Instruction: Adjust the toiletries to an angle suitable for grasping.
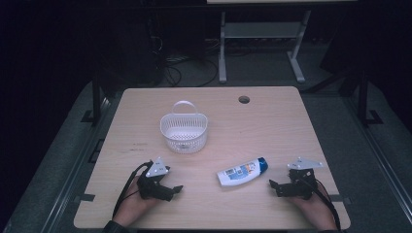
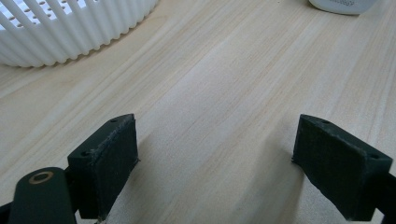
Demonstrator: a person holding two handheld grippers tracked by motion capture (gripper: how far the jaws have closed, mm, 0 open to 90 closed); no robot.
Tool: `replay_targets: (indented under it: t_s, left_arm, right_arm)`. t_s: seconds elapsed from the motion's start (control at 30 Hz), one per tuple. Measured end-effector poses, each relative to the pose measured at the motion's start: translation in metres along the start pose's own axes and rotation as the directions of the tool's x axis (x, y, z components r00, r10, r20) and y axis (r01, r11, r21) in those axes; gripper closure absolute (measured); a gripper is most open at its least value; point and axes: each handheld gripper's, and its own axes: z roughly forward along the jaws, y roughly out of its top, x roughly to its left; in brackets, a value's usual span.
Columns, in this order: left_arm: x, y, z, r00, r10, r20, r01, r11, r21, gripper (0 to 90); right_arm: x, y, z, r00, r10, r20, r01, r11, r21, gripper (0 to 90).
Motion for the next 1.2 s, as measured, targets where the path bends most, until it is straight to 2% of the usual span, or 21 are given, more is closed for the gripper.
replay_targets:
  t_s: [0.23, 0.27, 0.3, 0.33, 0.37, 0.4, 0.43, 0.53, 0.6, 0.63, 0.7, 0.73, 0.77, 0.8, 0.83, 0.87, 0.9, 0.97, 1.0, 1.07, 1.2]
  left_arm:
    - [0.000, 0.000, 0.000, 1.0000, -0.002, 0.000, 0.002, 1.0000, 0.000, 12.9]
    - [0.000, 0.000, 0.000, 1.0000, -0.001, -0.001, 0.001, 1.0000, 0.000, 12.9]
    - [0.000, 0.000, 0.000, 1.0000, -0.001, -0.001, 0.001, 1.0000, 0.000, 12.9]
    - [0.000, 0.000, 0.000, 1.0000, -0.002, 0.000, 0.002, 1.0000, 0.000, 12.9]
    - [0.000, 0.000, 0.000, 1.0000, -0.002, 0.000, 0.002, 1.0000, 0.000, 12.9]
    - [0.000, 0.000, 0.000, 1.0000, -0.002, -0.001, 0.002, 1.0000, -0.001, 12.9]
    - [0.000, 0.000, 0.000, 1.0000, -0.002, -0.001, 0.002, 1.0000, -0.001, 12.9]
    - [0.000, 0.000, 0.000, 1.0000, -0.001, -0.001, 0.001, 1.0000, -0.001, 12.9]
    - [0.000, 0.000, 0.000, 1.0000, -0.002, 0.000, 0.002, 1.0000, -0.001, 12.9]
    - [0.000, 0.000, 0.000, 1.0000, -0.002, 0.000, 0.002, 1.0000, -0.001, 12.9]
    - [0.000, 0.000, 0.000, 1.0000, -0.002, 0.000, 0.002, 1.0000, 0.000, 12.9]
    - [0.000, 0.000, 0.000, 1.0000, -0.001, 0.000, 0.001, 1.0000, -0.001, 12.9]
    - [0.000, 0.000, 0.000, 1.0000, -0.001, 0.000, 0.001, 1.0000, -0.001, 12.9]
    - [0.000, 0.000, 0.000, 1.0000, -0.002, 0.000, 0.002, 1.0000, -0.001, 12.9]
    - [0.000, 0.000, 0.000, 1.0000, -0.002, 0.000, 0.002, 1.0000, -0.001, 12.9]
    - [0.000, 0.000, 0.000, 1.0000, -0.002, 0.000, 0.002, 1.0000, -0.001, 12.9]
    - [0.000, 0.000, 0.000, 1.0000, -0.002, 0.000, 0.002, 1.0000, -0.001, 12.9]
    - [0.000, 0.000, 0.000, 1.0000, -0.002, 0.000, 0.002, 1.0000, -0.001, 12.9]
    - [0.000, 0.000, 0.000, 1.0000, -0.002, 0.000, 0.002, 1.0000, -0.001, 12.9]
    - [0.000, 0.000, 0.000, 1.0000, -0.001, 0.000, 0.001, 1.0000, -0.001, 12.9]
    - [0.000, 0.000, 0.000, 1.0000, -0.001, 0.000, 0.001, 1.0000, -0.001, 12.9]
  right_arm:
    - [0.000, 0.000, -0.001, 1.0000, 0.003, 0.003, -0.003, 1.000, 0.007, 1.7]
    - [0.001, 0.002, -0.004, 1.0000, 0.006, 0.003, -0.006, 0.999, 0.032, 10.3]
    - [0.001, 0.002, -0.004, 1.0000, 0.006, 0.003, -0.006, 0.999, 0.032, 10.3]
    - [0.002, 0.005, -0.009, 0.9999, 0.005, -0.013, -0.005, 1.000, 0.031, 16.3]
    - [0.002, 0.005, -0.009, 0.9999, 0.005, -0.013, -0.005, 1.000, 0.031, 16.3]
    - [0.003, 0.007, -0.013, 0.9999, 0.013, -0.007, -0.013, 0.999, 0.030, 22.2]
    - [0.003, 0.007, -0.013, 0.9999, 0.013, -0.007, -0.013, 0.999, 0.030, 22.2]
    - [0.005, 0.008, -0.020, 0.9996, 0.026, -0.009, -0.026, 1.000, 0.007, 29.3]
    - [0.006, 0.009, -0.025, 0.9993, 0.027, -0.024, -0.027, 1.000, -0.008, 40.6]
    - [0.006, 0.009, -0.025, 0.9993, 0.027, -0.024, -0.027, 1.000, -0.008, 40.6]
    - [0.006, 0.012, -0.027, 0.9990, 0.028, -0.036, -0.028, 0.999, -0.016, 48.1]
    - [0.007, 0.014, -0.029, 0.9982, 0.028, -0.053, -0.030, 0.999, -0.032, 54.8]
    - [0.007, 0.014, -0.029, 0.9982, 0.028, -0.053, -0.030, 0.999, -0.032, 54.8]
    - [0.007, 0.015, -0.031, 0.9964, 0.038, -0.076, -0.042, 0.998, -0.050, 63.0]
    - [0.007, 0.015, -0.031, 0.9964, 0.038, -0.076, -0.042, 0.998, -0.050, 63.0]
    - [0.009, 0.017, -0.033, 0.9953, 0.039, -0.089, -0.045, 0.997, -0.061, 71.0]
    - [0.009, 0.017, -0.033, 0.9953, 0.039, -0.089, -0.045, 0.997, -0.061, 71.0]
    - [0.012, 0.021, -0.034, 0.9946, 0.039, -0.096, -0.046, 0.997, -0.069, 80.4]
    - [0.012, 0.021, -0.034, 0.9946, 0.039, -0.096, -0.046, 0.997, -0.069, 80.4]
    - [0.015, 0.024, -0.031, 0.9934, 0.040, -0.108, -0.047, 0.997, -0.060, 88.4]
    - [0.017, 0.028, -0.026, 0.9920, 0.031, -0.122, -0.038, 0.998, -0.049, 89.4]
